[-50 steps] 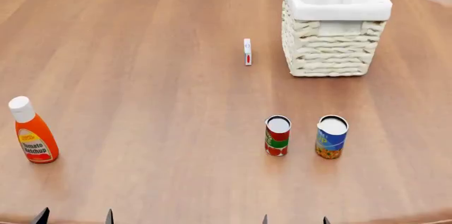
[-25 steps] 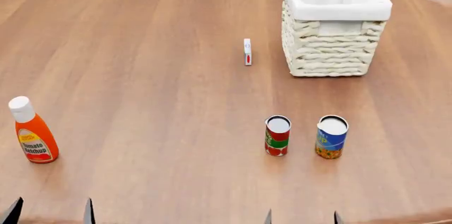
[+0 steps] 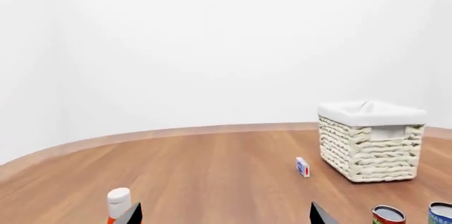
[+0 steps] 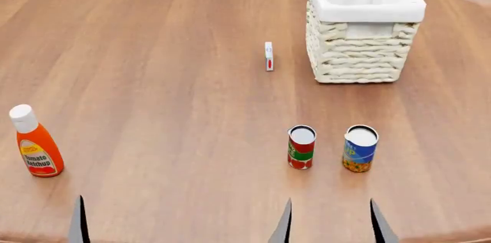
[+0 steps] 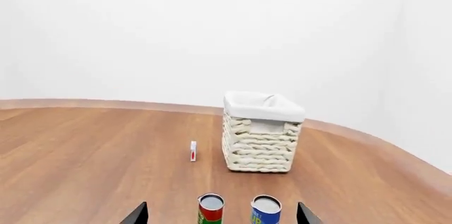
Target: Pick up the ketchup, and put it in the basket.
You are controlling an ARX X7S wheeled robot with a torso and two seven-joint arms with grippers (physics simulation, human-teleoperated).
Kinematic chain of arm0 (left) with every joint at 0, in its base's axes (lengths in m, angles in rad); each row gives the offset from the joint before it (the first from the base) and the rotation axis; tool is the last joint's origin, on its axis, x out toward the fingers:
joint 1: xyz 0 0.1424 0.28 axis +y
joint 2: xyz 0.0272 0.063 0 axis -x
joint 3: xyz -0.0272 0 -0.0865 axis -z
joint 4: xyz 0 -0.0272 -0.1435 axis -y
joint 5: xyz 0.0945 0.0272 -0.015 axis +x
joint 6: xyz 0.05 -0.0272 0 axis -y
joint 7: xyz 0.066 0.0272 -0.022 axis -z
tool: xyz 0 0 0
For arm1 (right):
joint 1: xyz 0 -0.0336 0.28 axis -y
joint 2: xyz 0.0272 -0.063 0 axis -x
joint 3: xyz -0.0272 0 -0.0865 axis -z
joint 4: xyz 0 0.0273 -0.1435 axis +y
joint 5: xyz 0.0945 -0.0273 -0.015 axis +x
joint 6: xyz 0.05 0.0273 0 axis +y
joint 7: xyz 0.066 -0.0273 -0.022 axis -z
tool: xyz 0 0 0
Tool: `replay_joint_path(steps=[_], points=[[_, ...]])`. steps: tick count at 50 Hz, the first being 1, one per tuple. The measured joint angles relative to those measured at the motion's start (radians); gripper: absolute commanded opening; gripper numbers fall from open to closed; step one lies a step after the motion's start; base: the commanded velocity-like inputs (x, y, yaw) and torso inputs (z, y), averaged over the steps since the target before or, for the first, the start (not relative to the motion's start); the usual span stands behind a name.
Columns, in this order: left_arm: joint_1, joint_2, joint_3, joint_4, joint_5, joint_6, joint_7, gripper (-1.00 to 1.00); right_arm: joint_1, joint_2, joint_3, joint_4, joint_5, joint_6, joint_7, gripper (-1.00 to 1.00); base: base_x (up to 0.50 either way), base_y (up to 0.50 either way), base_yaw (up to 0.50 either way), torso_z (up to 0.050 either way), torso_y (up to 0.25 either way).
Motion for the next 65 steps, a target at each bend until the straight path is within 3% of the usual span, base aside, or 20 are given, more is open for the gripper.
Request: replay_joint_path(steps=[12, 65], points=[[-0.013, -0.007, 0.005, 0.072, -0.019, -0.058, -0.012, 1.0, 0.019, 0.009, -0.006, -0.062, 0.008, 0.048, 0.015, 1.0, 0.07, 0.0, 0.0, 0.0, 0.0], [-0.016, -0.044, 0.005, 0.08, -0.054, -0.026, -0.057, 1.0, 0.028, 0.05, -0.033, -0.053, 0.057, -0.001, 0.061, 1.0, 0.5, 0.0, 0.0, 0.0, 0.0]])
